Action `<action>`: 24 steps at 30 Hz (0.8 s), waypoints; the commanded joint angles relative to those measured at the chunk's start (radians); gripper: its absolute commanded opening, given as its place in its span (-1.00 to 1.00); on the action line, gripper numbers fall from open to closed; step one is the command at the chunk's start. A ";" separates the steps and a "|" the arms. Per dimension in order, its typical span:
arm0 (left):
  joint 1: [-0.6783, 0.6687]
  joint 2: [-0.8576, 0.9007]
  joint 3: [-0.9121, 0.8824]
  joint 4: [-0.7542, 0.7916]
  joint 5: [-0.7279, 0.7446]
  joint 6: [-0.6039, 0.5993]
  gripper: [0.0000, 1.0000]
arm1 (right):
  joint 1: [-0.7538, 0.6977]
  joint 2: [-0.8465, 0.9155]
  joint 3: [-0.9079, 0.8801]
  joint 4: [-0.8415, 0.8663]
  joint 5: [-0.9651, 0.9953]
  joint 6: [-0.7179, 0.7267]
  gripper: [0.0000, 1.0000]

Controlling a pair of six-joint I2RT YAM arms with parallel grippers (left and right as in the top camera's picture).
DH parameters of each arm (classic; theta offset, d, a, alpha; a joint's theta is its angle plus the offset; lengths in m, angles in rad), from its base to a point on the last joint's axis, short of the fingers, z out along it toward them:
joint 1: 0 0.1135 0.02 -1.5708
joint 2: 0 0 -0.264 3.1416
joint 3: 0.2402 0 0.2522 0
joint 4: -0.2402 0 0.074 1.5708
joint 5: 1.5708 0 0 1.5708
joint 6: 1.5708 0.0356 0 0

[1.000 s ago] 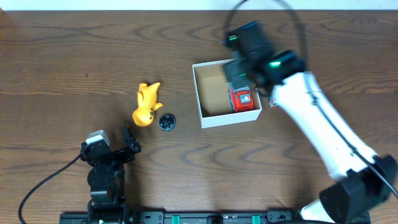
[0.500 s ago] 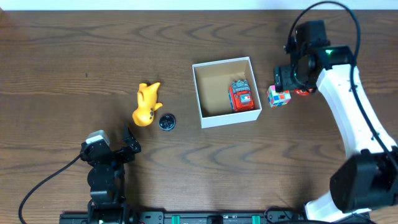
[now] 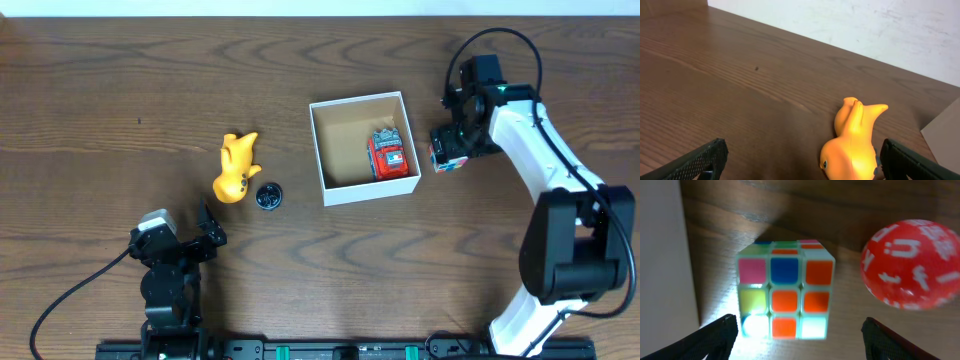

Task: Pack container
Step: 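Grasp the Rubik's cube with the right gripper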

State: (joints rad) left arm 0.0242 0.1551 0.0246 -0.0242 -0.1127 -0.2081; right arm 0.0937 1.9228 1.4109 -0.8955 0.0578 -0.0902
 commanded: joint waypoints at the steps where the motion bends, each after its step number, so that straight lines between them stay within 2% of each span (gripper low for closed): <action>1: -0.002 -0.007 -0.021 -0.036 -0.030 0.013 0.96 | -0.008 0.044 -0.009 0.011 -0.007 -0.023 0.62; 5: -0.002 -0.007 -0.021 -0.036 -0.030 0.013 0.96 | -0.008 0.084 -0.009 0.026 -0.013 -0.024 0.59; 11: -0.002 -0.007 -0.021 -0.036 -0.030 0.013 0.96 | -0.008 0.098 -0.008 0.032 -0.014 -0.023 0.19; 15: -0.002 -0.007 -0.021 -0.036 -0.030 0.013 0.96 | -0.006 0.091 0.002 0.029 -0.014 -0.023 0.12; 19: -0.002 -0.007 -0.021 -0.036 -0.030 0.013 0.96 | 0.001 0.063 0.004 0.029 -0.014 -0.023 -0.07; 24: -0.002 -0.007 -0.021 -0.036 -0.030 0.013 0.96 | 0.017 0.000 0.018 0.030 -0.014 -0.023 -0.08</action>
State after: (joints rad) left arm 0.0242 0.1551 0.0246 -0.0242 -0.1127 -0.2081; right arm 0.0948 2.0026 1.4075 -0.8680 0.0444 -0.1104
